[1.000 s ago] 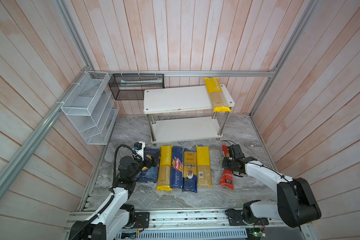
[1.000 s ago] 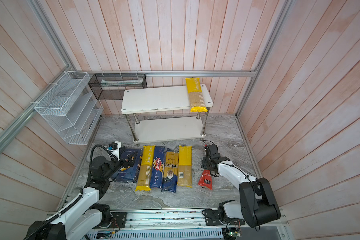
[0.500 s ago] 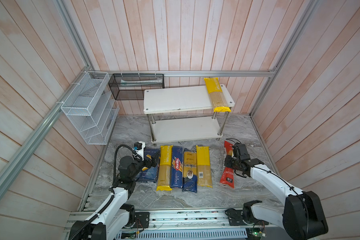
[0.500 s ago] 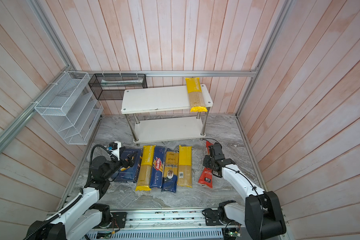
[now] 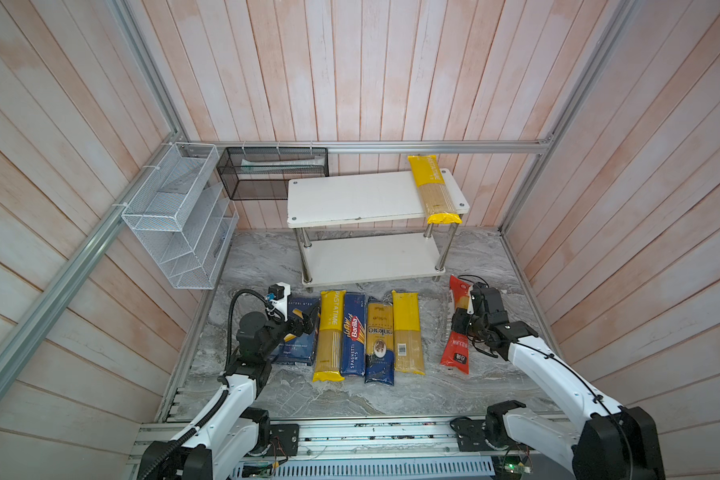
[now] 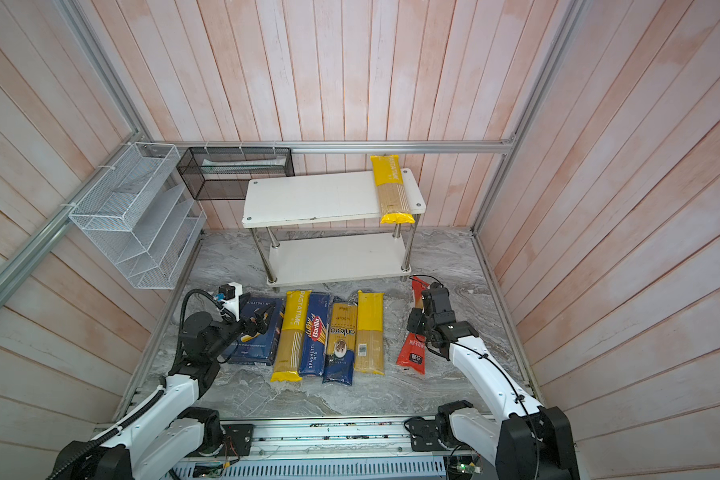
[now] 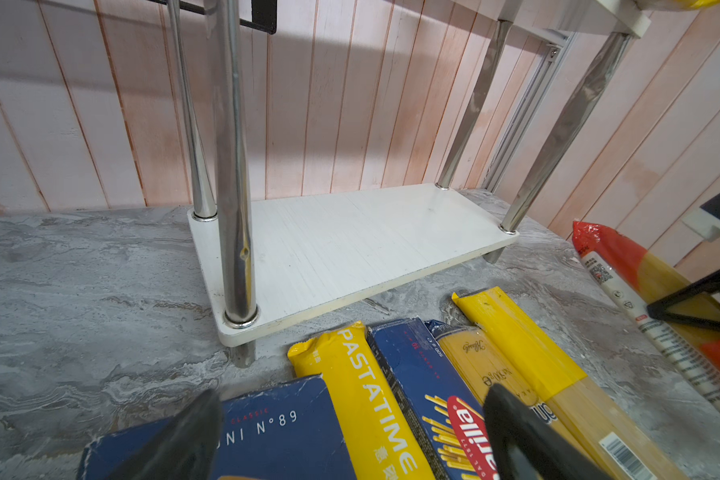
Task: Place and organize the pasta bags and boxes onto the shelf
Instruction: 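Raise the red spaghetti bag and carry it toward the shelf with the right gripper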
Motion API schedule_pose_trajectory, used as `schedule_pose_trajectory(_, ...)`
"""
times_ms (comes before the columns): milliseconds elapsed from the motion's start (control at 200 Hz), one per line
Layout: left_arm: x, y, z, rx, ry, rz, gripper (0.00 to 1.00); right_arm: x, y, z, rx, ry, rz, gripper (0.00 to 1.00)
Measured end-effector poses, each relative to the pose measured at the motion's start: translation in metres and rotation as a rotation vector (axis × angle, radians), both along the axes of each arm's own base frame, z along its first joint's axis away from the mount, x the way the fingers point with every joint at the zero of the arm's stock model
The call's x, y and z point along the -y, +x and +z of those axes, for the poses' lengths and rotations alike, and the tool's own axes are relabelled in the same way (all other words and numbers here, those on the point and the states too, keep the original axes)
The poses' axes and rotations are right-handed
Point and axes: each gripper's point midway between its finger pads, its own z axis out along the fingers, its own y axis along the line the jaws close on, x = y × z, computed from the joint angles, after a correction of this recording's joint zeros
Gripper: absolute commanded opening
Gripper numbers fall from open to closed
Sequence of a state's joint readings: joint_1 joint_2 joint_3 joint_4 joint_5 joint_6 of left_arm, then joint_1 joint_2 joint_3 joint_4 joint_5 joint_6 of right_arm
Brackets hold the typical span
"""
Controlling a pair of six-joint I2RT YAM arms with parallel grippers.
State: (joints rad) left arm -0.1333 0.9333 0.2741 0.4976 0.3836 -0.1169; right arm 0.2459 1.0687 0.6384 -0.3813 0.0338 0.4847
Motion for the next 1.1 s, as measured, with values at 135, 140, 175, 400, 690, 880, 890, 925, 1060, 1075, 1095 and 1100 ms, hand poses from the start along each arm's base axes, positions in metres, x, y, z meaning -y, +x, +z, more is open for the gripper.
schedule_pose_trajectory(135, 0.0, 0.0, 0.0, 0.0, 0.0, 0.0, 1.0, -0.002, -0.002, 0.014, 0.027, 0.008, 0.025, 0.0)
schedule_pose_trajectory(140, 0.0, 0.0, 0.0, 0.0, 0.0, 0.0, 1.0, -0.003, -0.003, 0.014, 0.028, 0.009, 0.026, 0.0)
schedule_pose_trajectory(175, 0.0, 0.0, 0.0, 0.0, 0.0, 0.0, 1.0, -0.004, -0.003, 0.019, 0.04, 0.015, 0.033, 0.0)
schedule_pose_trajectory(400, 0.0, 0.0, 0.0, 0.0, 0.0, 0.0, 1.0, -0.016, -0.001, 0.049, 0.116, 0.057, 0.088, 0.0)
schedule_pose_trajectory(690, 0.0, 0.0, 0.0, 0.0, 0.0, 0.0, 1.0, -0.023, 0.0, 0.063, 0.141, 0.053, 0.117, 0.0)
schedule_pose_trajectory(880, 0.0, 0.0, 0.0, 0.0, 0.0, 0.0, 1.0, -0.017, 0.0, 0.073, 0.152, 0.031, 0.104, 0.0)
schedule_pose_trajectory(890, 0.0, 0.0, 0.0, 0.0, 0.0, 0.0, 1.0, -0.017, 0.0, 0.074, 0.154, 0.031, 0.103, 0.0)
schedule_pose_trajectory(925, 0.0, 0.0, 0.0, 0.0, 0.0, 0.0, 1.0, -0.015, 0.0, 0.077, 0.161, 0.026, 0.099, 0.0)
schedule_pose_trajectory(1060, 0.0, 0.0, 0.0, 0.0, 0.0, 0.0, 1.0, -0.006, 0.002, 0.093, 0.188, 0.003, 0.078, 0.0)
schedule_pose_trajectory(1075, 0.0, 0.0, 0.0, 0.0, 0.0, 0.0, 1.0, -0.005, 0.002, 0.095, 0.191, -0.001, 0.076, 0.0)
schedule_pose_trajectory(1095, 0.0, 0.0, 0.0, 0.0, 0.0, 0.0, 1.0, -0.003, 0.003, 0.097, 0.195, -0.005, 0.072, 0.0)
schedule_pose_trajectory(1100, 0.0, 0.0, 0.0, 0.0, 0.0, 0.0, 1.0, -0.003, 0.003, 0.098, 0.198, -0.006, 0.071, 0.0)
